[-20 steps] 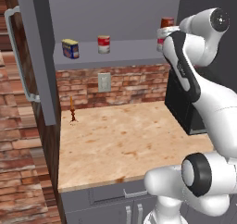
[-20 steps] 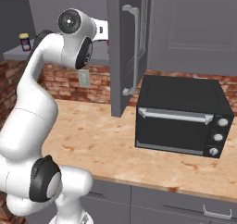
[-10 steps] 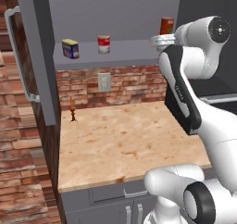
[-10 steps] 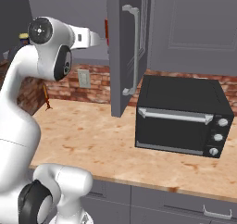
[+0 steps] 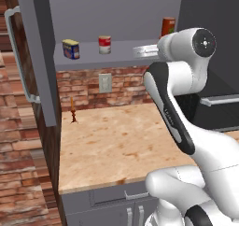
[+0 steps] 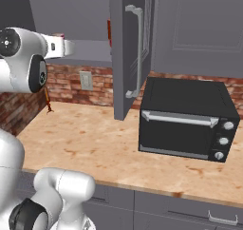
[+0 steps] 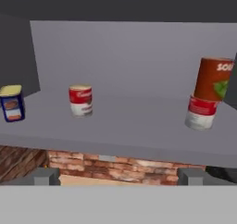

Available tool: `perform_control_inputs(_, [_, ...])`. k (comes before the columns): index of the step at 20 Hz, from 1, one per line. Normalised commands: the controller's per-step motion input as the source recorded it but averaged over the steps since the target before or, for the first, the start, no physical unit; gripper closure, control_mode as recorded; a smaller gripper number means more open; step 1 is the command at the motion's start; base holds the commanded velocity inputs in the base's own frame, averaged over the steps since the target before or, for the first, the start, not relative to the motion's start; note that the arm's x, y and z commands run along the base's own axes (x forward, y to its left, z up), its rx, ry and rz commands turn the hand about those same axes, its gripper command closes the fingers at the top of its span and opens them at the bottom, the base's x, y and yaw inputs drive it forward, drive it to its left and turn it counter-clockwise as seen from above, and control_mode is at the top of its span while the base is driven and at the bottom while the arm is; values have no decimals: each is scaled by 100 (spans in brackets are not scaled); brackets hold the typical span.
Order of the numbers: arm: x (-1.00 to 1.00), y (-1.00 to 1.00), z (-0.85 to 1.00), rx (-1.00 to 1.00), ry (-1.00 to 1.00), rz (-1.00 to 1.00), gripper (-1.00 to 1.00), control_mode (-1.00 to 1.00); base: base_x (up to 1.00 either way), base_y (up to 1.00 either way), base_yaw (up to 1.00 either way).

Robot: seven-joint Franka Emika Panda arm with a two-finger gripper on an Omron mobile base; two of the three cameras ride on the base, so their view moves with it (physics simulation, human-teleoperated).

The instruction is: Stack two cans on top of the other two cans in the cabinet.

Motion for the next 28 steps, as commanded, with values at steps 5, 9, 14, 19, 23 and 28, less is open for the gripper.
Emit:
perform_control_inputs(5, [-1,51,-3,0,0,9,-100,-100,0,0,0])
perform_control_inputs(9, [0,24,0,0,0,8,-100,-100,0,0,0])
perform_control_inputs(14, [4,22,0,1,0,9,-100,-100,0,0,0])
perform_control_inputs(19, [17,26,0,0,0,2,-100,-100,0,0,0])
perform_control_inputs(23, [6,26,0,0,0,0,-100,-100,0,0,0])
perform_control_inputs(28, [0,31,-6,0,0,3,-100,-100,0,0,0])
